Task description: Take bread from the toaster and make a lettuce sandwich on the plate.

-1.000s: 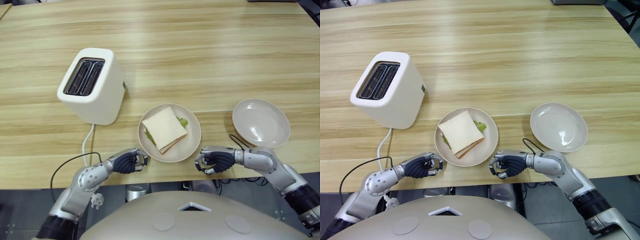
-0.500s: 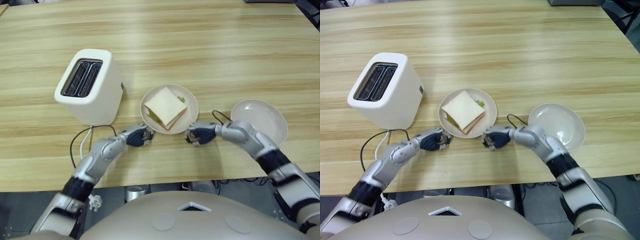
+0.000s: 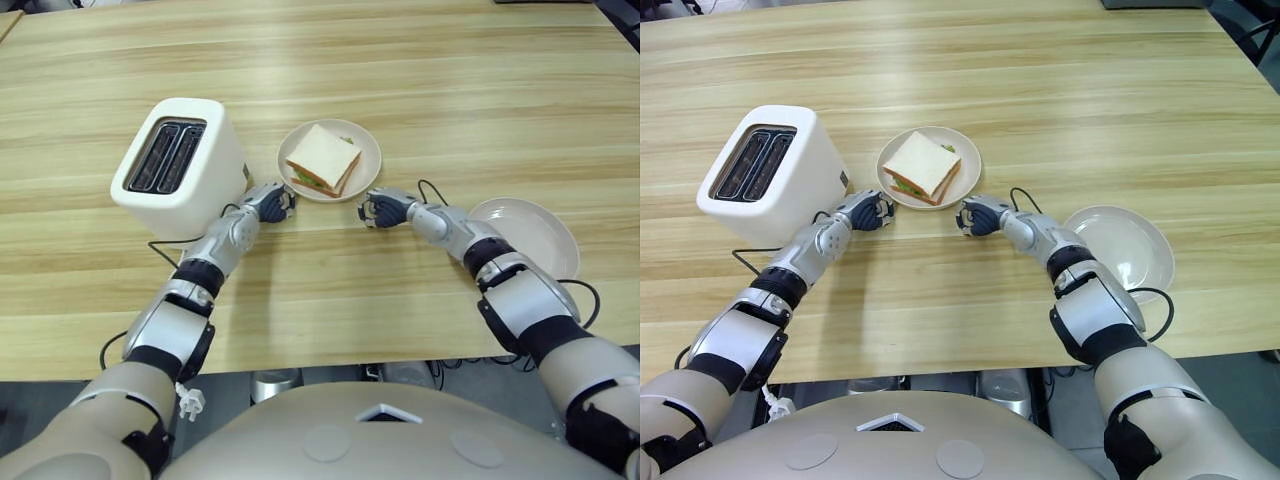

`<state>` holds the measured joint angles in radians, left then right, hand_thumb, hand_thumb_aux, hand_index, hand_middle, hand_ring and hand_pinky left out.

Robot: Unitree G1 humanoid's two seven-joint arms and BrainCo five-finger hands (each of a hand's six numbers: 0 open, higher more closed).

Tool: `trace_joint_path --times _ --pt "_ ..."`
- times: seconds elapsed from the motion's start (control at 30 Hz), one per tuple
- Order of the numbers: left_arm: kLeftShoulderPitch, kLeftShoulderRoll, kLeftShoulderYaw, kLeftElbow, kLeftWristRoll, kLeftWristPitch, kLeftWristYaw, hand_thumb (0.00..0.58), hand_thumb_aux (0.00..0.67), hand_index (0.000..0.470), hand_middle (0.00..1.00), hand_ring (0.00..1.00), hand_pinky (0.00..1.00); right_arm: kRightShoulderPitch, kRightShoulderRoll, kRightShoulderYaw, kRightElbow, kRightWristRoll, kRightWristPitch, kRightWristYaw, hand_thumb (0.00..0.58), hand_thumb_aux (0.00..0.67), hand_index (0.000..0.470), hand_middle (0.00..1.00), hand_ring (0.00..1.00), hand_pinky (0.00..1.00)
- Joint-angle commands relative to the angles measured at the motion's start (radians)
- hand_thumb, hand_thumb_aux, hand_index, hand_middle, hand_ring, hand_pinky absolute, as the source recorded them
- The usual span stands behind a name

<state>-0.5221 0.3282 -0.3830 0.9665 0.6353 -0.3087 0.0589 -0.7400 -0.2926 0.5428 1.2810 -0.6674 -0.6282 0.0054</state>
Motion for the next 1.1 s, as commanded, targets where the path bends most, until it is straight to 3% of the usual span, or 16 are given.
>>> trace_joint_path --times 0.03,0.07,0.1,0.13,0.17,0.2,0.23,0.27,0.3,0.43,0.53,0.67,1.1 --pt "0.068 0.02 0.056 -0.073 -0.064 -0.092 0.096 0.58 0.67 0.46 1.0 1.0 1.0 0.025 -0.012 -0.142 -0.017 0.163 -0.149 -0.012 0.0 0.0 0.0 0.0 0.0 0.0" --pt "0.092 0.019 0.085 -0.126 -0.089 -0.112 0.135 0.58 0.67 0.46 1.0 1.0 1.0 0.044 -0.007 -0.202 -0.035 0.242 -0.203 0.018 0.0 0.0 0.0 0.0 0.0 0.0" --pt "0.122 0.016 0.112 -0.189 -0.11 -0.125 0.162 0.545 0.504 0.346 1.0 1.0 1.0 0.067 -0.004 -0.249 -0.059 0.306 -0.258 0.043 0.0 0.0 0.0 0.0 0.0 0.0" --pt "0.157 0.006 0.138 -0.258 -0.143 -0.145 0.17 0.281 0.189 0.13 1.0 1.0 1.0 0.093 0.0 -0.286 -0.09 0.361 -0.302 0.06 0.0 0.0 0.0 0.0 0.0 0.0" --pt "0.198 -0.008 0.16 -0.33 -0.182 -0.162 0.165 0.0 0.0 0.0 1.0 1.0 1.0 0.124 0.009 -0.322 -0.128 0.422 -0.338 0.083 0.0 0.0 0.0 0.0 0.0 0.0" --pt "0.242 -0.026 0.179 -0.404 -0.221 -0.173 0.16 0.0 0.0 0.0 0.51 0.51 0.51 0.161 0.025 -0.359 -0.176 0.497 -0.364 0.112 0.0 0.0 0.0 0.0 0.0 0.0" --pt "0.28 -0.041 0.194 -0.467 -0.251 -0.177 0.154 0.0 0.0 0.0 0.37 0.37 0.37 0.194 0.04 -0.387 -0.223 0.562 -0.375 0.145 0.0 0.0 0.0 0.0 0.0 0.0" --pt "0.318 -0.059 0.205 -0.532 -0.281 -0.183 0.149 0.0 0.0 0.0 0.37 0.37 0.37 0.238 0.059 -0.41 -0.288 0.635 -0.372 0.175 0.0 0.0 0.0 0.0 0.0 0.0" --pt "0.354 -0.076 0.215 -0.595 -0.304 -0.179 0.144 0.0 0.0 0.0 0.0 0.0 0.0 0.287 0.074 -0.425 -0.36 0.689 -0.367 0.193 0.0 0.0 0.0 0.0 0.0 0.0" --pt "0.461 -0.165 0.249 -0.764 -0.463 -0.093 0.072 0.0 0.0 0.0 0.0 0.0 0.0 0.466 0.126 -0.465 -0.608 0.775 -0.276 0.179 0.0 0.0 0.0 0.0 0.0 0.0" --pt "0.506 -0.188 0.267 -0.854 -0.47 -0.088 0.068 0.0 0.0 0.0 0.0 0.0 0.0 0.528 0.154 -0.485 -0.731 0.753 -0.206 0.136 0.0 0.0 0.0 0.0 0.0 0.0" --pt "0.542 -0.21 0.29 -0.943 -0.509 -0.108 0.055 0.0 0.0 0.0 0.0 0.0 0.0 0.541 0.217 -0.526 -0.853 0.782 -0.124 0.078 0.0 0.0 0.0 0.0 0.0 0.0" --pt "0.596 -0.242 0.307 -0.935 -0.562 -0.104 0.003 0.0 0.0 0.0 0.0 0.0 0.0 0.572 0.235 -0.567 -0.919 0.766 -0.135 0.094 0.0 0.0 0.0 0.0 0.0 0.0"
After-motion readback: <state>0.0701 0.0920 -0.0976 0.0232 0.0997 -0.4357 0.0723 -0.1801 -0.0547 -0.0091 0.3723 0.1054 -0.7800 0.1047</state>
